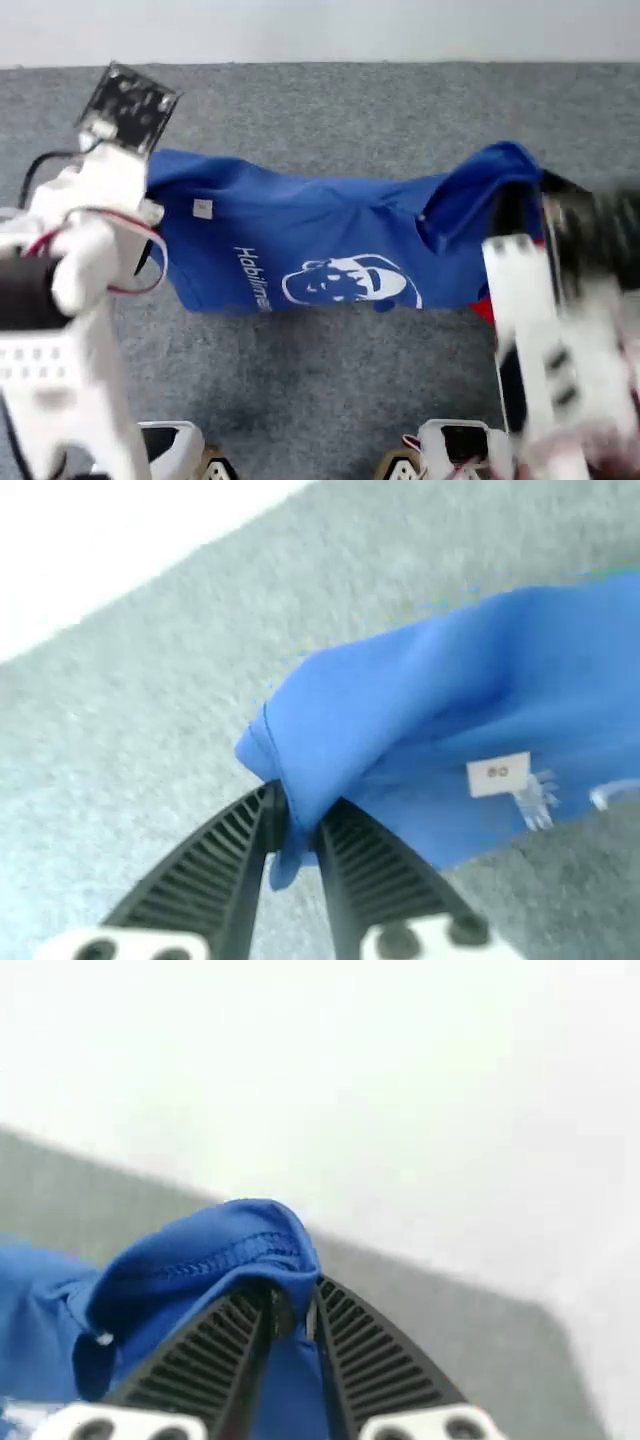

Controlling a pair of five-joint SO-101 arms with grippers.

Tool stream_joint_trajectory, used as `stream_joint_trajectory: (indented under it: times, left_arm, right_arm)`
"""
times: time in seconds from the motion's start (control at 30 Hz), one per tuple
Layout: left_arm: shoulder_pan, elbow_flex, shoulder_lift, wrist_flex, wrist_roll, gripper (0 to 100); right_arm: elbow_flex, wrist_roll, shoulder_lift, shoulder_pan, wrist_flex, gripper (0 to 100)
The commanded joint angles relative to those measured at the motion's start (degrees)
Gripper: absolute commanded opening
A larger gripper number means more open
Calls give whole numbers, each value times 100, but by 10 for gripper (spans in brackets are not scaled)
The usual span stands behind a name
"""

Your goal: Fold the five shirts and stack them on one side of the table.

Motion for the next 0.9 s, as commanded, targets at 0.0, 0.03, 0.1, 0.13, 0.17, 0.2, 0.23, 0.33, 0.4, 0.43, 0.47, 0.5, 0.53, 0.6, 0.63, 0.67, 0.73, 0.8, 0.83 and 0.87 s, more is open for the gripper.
stream_joint_trajectory:
  times: [0.0,0.03,0.1,0.13,0.17,0.2,0.23,0.33,0.4,0.43,0.47,0.5,0.53,0.6,0.63,0.67,0.73,0.8,0.83,0.87]
  left_arm:
    - [-9,-189,-545,53,-26,13]
    - [-9,-215,-677,44,-35,13]
    - [-9,-215,-1029,-97,-18,13]
    - [-9,-215,-1240,-167,-18,13]
    - [-9,-215,-1477,-255,-18,13]
    - [-9,-215,-1732,-352,-18,13]
    - [-9,-207,-1987,-466,-18,13]
    - [-35,-180,-2629,-756,-9,13]
    - [-62,-189,-2831,-809,-26,13]
    - [-62,-198,-2857,-782,-35,13]
    - [-62,-189,-2857,-738,-35,13]
    - [-62,-189,-2857,-721,-35,13]
    - [-62,-189,-2866,-721,-35,13]
    - [-62,-215,-2875,-765,-35,13]
    - [-62,-215,-2892,-765,-35,13]
    - [-62,-215,-2892,-765,-35,13]
    - [-62,-180,-2857,-721,-35,13]
    - [-53,-4,-2857,-712,-35,13]
    - [-53,127,-2857,-712,-35,13]
    - [-53,259,-2857,-703,-35,13]
  right_arm:
    - [-651,44,-312,84,-40,10]
    - [-844,53,-356,92,-13,10]
    - [-1231,53,-374,92,101,10]
    - [-1380,53,-374,92,119,10]
    - [-1512,44,-374,136,119,10]
    - [-1626,44,-374,233,75,10]
    - [-1749,44,-374,382,31,10]
    - [-2004,35,-286,734,-268,10]
    - [-2189,26,-127,892,-409,10]
    - [-2268,26,-31,936,-453,10]
    - [-2330,26,84,971,-488,10]
    - [-2391,26,189,998,-514,10]
    - [-2479,26,295,1024,-523,10]
    - [-2760,26,462,1042,-611,10]
    - [-2945,26,523,1042,-681,10]
    - [-3147,26,585,1051,-734,10]
    - [-3490,26,699,1051,-743,10]
    - [-3596,26,769,1051,-611,10]
    - [-3596,26,813,1051,-479,10]
    - [-3596,26,848,1051,-268,10]
